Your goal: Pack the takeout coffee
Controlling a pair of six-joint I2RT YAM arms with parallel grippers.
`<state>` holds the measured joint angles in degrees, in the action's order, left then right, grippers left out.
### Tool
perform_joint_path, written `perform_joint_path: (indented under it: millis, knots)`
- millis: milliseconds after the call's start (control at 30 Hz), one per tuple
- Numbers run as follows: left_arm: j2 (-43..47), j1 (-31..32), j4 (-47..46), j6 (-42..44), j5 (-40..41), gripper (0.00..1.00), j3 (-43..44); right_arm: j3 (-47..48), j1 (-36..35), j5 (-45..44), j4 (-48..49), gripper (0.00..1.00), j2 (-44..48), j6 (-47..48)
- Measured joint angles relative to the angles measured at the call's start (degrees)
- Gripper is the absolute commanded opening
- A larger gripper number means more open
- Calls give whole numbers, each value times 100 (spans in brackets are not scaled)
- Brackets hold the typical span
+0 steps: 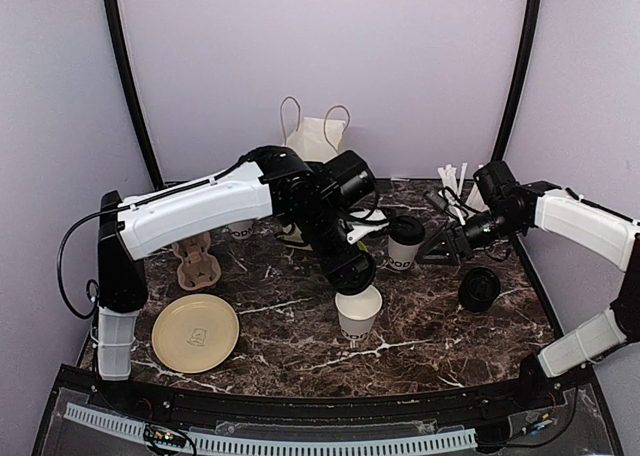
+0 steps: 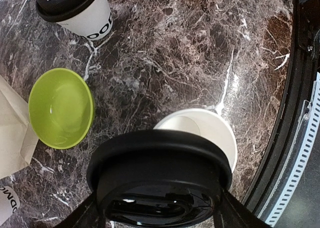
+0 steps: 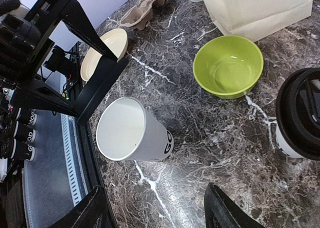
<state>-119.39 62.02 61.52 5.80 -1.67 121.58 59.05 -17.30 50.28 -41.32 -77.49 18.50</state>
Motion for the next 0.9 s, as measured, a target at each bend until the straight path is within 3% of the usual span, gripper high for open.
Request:
perform_joint_path:
  millis: [900]
  knots:
    - [-378,2,210,-72,-374,64,105,-90,-61,378,-76,66,-507,254]
